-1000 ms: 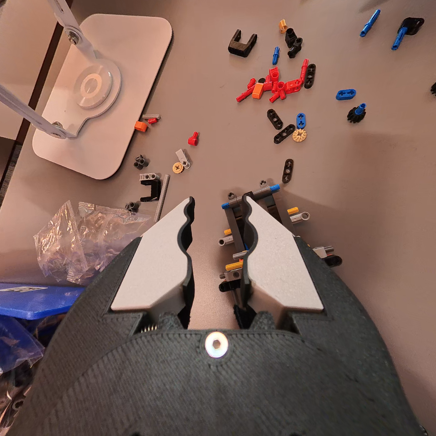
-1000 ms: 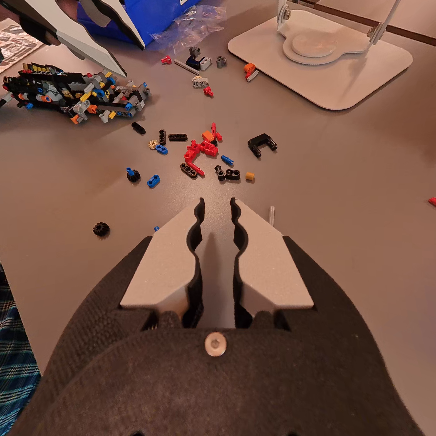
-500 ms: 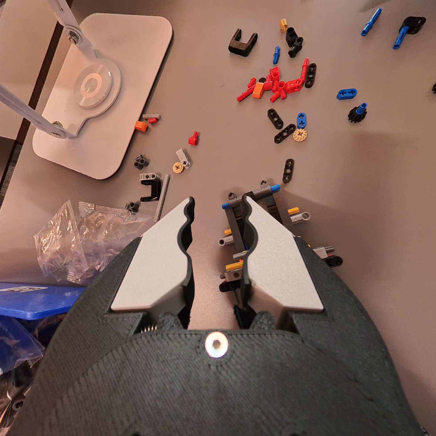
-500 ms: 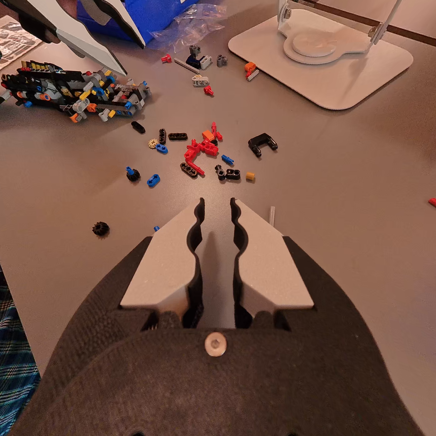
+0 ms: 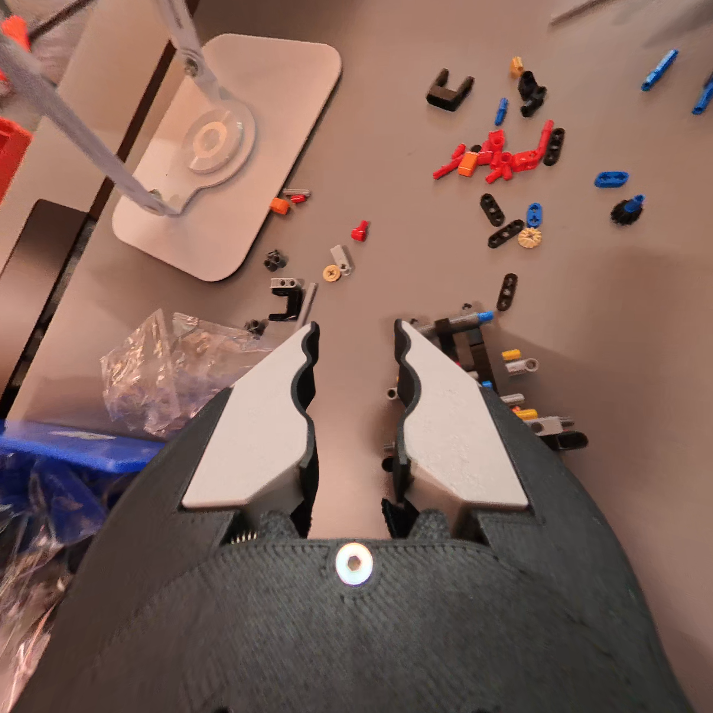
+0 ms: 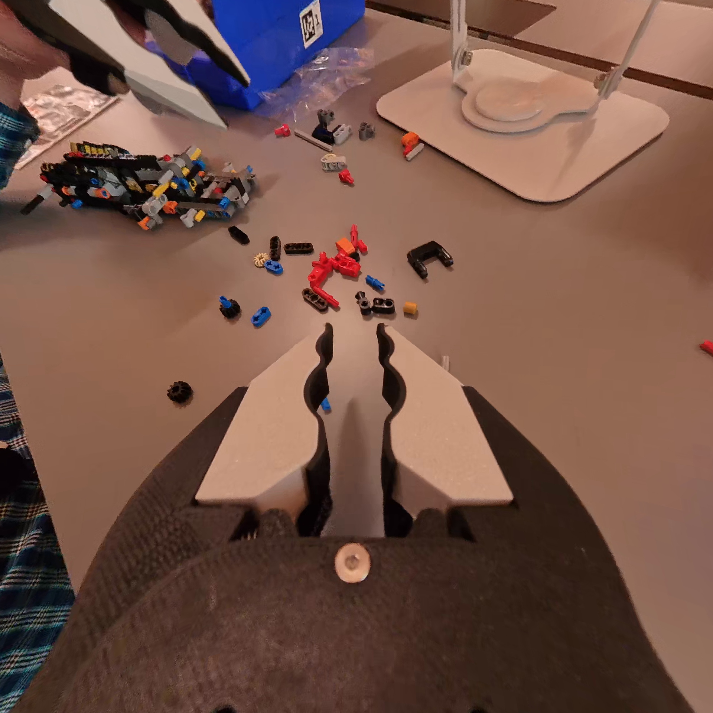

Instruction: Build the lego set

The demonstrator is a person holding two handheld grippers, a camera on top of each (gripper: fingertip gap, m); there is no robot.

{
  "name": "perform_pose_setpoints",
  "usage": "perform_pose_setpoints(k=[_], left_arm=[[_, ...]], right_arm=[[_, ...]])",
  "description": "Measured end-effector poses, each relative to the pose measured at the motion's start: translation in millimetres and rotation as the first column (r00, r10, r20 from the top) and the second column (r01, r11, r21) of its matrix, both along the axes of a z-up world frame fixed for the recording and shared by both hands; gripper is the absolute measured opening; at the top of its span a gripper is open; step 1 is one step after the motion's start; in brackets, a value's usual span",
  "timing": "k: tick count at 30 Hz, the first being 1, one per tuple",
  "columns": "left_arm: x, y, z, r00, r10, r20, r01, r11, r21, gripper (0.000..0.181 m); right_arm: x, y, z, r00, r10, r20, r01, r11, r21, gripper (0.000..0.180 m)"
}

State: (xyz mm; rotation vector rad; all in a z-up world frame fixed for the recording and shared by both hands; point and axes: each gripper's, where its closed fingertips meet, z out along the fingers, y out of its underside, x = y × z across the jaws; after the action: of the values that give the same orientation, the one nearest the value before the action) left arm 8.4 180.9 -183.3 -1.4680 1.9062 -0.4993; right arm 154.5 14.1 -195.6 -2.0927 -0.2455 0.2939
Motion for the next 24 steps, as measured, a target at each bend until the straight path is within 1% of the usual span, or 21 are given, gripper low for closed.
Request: perform_pose_setpoints(k=[4, 7, 9, 12, 17, 20, 24], left_arm=[[-1, 18, 12, 0.995, 0.09, 0.054, -0.09, 0.996, 0.007, 0.037], [-2, 26, 21, 0.986, 0.132, 0.104, -0.133, 0.991, -0.006, 0.037], [-1, 28, 24, 0.983, 0.14, 0.121, -0.14, 0.99, -0.012, 0.037], [-2, 29, 23, 0.983, 0.145, 0.115, -0.146, 0.989, -0.002, 0.037], [-4, 32, 21, 0.983, 0.152, 0.107, -0.153, 0.988, 0.005, 0.037], [-6, 35, 23, 0.981, 0.158, 0.111, -0.16, 0.987, 0.009, 0.037], [-7, 34, 25, 0.981, 0.156, 0.115, -0.159, 0.987, 0.016, 0.037]], right_arm=[[-12, 21, 14, 0.995, 0.067, 0.068, -0.066, 0.998, -0.013, 0.02], [-21, 49, 24, 0.985, 0.128, 0.117, -0.127, 0.992, -0.021, 0.018], [-31, 71, 23, 0.97, 0.191, 0.153, -0.185, 0.981, -0.052, 0.017], [-45, 107, 12, 0.925, 0.301, 0.231, -0.283, 0.953, -0.107, 0.015], [-60, 154, -19, 0.862, 0.436, 0.258, -0.382, 0.894, -0.234, 0.017], [-62, 165, -34, 0.842, 0.474, 0.256, -0.401, 0.869, -0.288, 0.016], [-68, 166, -39, 0.829, 0.506, 0.239, -0.431, 0.85, -0.304, 0.005]])
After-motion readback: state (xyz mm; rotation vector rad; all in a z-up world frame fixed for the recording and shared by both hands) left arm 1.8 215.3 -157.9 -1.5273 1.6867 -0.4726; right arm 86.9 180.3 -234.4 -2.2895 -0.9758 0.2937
